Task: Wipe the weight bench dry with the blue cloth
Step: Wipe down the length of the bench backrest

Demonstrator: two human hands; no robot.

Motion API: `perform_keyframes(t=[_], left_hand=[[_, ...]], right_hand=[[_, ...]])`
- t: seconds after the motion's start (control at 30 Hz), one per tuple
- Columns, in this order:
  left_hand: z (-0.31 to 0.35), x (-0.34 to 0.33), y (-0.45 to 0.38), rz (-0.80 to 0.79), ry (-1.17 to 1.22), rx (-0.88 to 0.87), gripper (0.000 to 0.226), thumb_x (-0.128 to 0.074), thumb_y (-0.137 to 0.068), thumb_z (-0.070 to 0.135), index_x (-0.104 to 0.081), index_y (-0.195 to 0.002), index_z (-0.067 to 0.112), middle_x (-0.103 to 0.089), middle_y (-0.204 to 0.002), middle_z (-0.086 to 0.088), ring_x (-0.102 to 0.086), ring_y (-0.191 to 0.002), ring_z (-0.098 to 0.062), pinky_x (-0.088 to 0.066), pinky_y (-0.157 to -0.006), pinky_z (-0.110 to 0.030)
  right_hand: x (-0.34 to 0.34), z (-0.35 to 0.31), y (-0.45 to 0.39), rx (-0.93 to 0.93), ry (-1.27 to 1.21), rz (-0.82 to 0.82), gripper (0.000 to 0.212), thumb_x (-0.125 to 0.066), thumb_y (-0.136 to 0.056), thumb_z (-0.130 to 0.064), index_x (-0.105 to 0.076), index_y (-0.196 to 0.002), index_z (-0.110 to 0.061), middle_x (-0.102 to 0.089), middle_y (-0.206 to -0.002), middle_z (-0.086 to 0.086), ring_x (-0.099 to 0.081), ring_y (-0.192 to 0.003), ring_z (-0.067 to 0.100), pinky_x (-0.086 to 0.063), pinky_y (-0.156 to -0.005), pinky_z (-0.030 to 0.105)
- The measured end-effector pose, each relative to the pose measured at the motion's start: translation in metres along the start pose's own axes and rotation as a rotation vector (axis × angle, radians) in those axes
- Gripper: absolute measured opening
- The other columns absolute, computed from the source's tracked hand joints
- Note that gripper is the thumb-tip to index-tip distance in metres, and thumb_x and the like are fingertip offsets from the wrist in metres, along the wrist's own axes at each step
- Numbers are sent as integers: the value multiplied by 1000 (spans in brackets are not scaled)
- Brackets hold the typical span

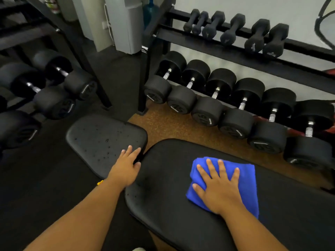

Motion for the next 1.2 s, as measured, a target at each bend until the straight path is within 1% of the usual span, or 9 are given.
perform_keyframes(t=[0.07,0.17,0.4,0.6,0.73,0.8,0.97,1.1,1.2], left_hand=[[6,6,-9,-2,-4,-5,57,-43,-101,29,-18,-152,33,-2,-161,3,2,-149,-22,-19,-117,-43],[9,5,-18,-25,-39,18,58,-44,-100,31,-18,-152,32,-3,-162,2,0,-148,-25,-20,-117,-45],[2,-17,-9,-115,-236,134,58,-41,-100,33,-17,-152,25,-5,-161,-3,-2,-147,-31,-22,-115,-53],[5,-21,-10,-100,-315,148,65,-46,-96,45,-17,-152,29,-7,-161,0,1,-147,-31,-17,-115,-56],[7,-22,-19,-143,-316,131,75,-51,-90,55,-15,-152,32,-5,-161,0,3,-148,-30,-13,-116,-57],[6,-22,-21,-154,-331,131,77,-51,-89,57,-14,-152,33,-4,-161,0,4,-148,-30,-12,-116,-58],[0,-21,-25,-191,-331,158,80,-52,-88,58,-11,-152,33,-2,-161,1,3,-148,-30,-13,-115,-59],[6,-19,-27,-180,-394,169,76,-51,-88,59,-17,-151,31,-6,-160,1,-6,-147,-31,-16,-113,-61],[13,-16,-32,-211,-411,212,78,-52,-86,61,-20,-150,29,-11,-159,2,-12,-146,-32,-13,-112,-65]], right_hand=[[2,-13,-21,15,14,-4,84,11,-75,-72,4,-152,-39,16,-161,-6,17,-147,30,9,-106,69],[2,-30,-47,70,16,-39,69,-13,-91,-69,-1,-152,-40,13,-162,-6,15,-147,29,7,-108,69],[1,-27,-49,297,15,-4,54,-21,-96,-59,-12,-149,-47,-1,-162,-12,5,-148,22,1,-112,64],[-2,-20,-58,-11,8,23,77,-16,-85,-76,-2,-151,-40,11,-162,-4,14,-147,31,7,-107,69],[0,-34,-78,-47,16,11,80,-13,-86,-77,3,-152,-37,14,-162,-1,16,-146,34,8,-106,71],[0,-44,-84,11,23,1,75,-14,-89,-73,1,-152,-36,14,-162,-1,16,-146,34,8,-106,70],[-6,-59,-68,315,-2,8,67,-22,-91,-68,-11,-151,-42,3,-163,-7,8,-148,26,6,-109,67],[-4,-37,-62,52,-29,58,79,-20,-84,-78,-6,-151,-40,8,-162,-4,13,-147,29,11,-106,68],[5,-28,-76,-98,-45,27,87,-20,-80,-82,0,-152,-38,11,-162,2,15,-146,34,10,-105,71]])
Point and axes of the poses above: each hand's wrist, its own y-axis away from the middle knuckle, its own x-axis out of the back of the hand, z = x × y, the point moved 1 cm from there along -y, towards the middle knuckle
